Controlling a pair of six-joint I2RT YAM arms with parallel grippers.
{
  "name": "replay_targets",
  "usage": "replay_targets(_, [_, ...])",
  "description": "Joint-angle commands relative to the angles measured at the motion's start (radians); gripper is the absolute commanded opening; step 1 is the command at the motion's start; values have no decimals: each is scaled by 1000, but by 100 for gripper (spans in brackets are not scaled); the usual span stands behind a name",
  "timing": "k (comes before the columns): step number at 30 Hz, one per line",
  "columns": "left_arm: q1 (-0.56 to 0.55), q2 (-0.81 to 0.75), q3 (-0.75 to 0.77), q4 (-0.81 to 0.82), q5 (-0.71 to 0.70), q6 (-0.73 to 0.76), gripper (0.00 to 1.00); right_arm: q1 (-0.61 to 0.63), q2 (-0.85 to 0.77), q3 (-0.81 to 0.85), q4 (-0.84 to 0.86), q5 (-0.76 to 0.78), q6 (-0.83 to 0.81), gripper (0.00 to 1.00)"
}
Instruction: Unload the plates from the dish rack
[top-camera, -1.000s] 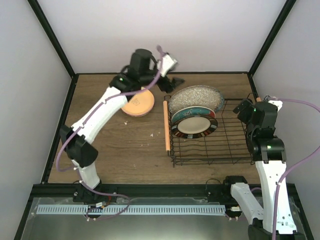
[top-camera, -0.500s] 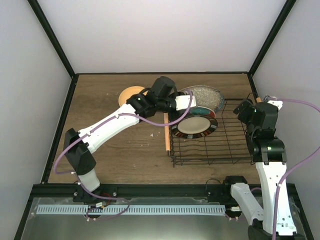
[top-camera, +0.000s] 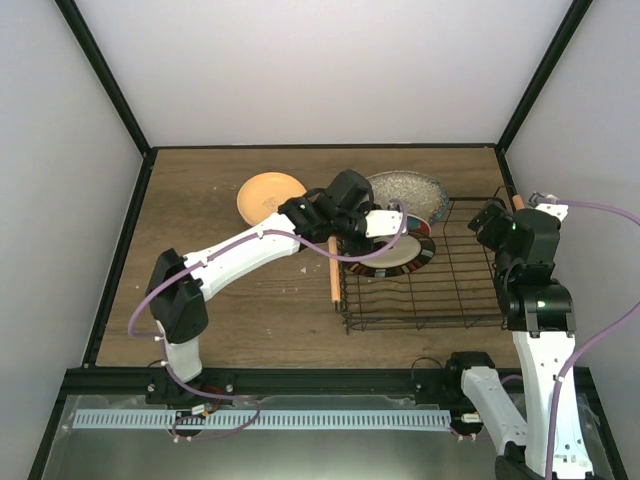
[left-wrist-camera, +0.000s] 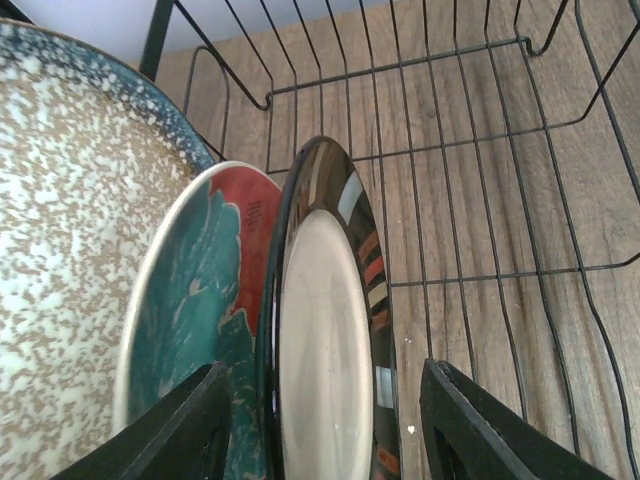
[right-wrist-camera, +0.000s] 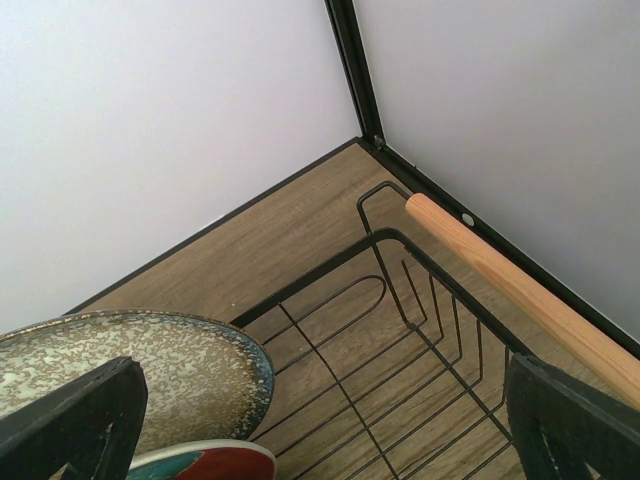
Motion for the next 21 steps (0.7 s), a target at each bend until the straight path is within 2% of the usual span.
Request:
replay_targets(1, [-8,37,38,-4,-23,9,51,8,-8,-1,10,15,-12,100])
replay_targets(6, [-12,76,53,-5,-47,1,41,8,-15,-1,7,16,-13,100])
replay_targets(15, [-24,104,78,-8,-74,-41,6,8,-29,-4,-5,24,-5,100])
replay_targets(21, [-27,100,85,-9,-78,-69,4,8,-34,-6,-7,26,0,100])
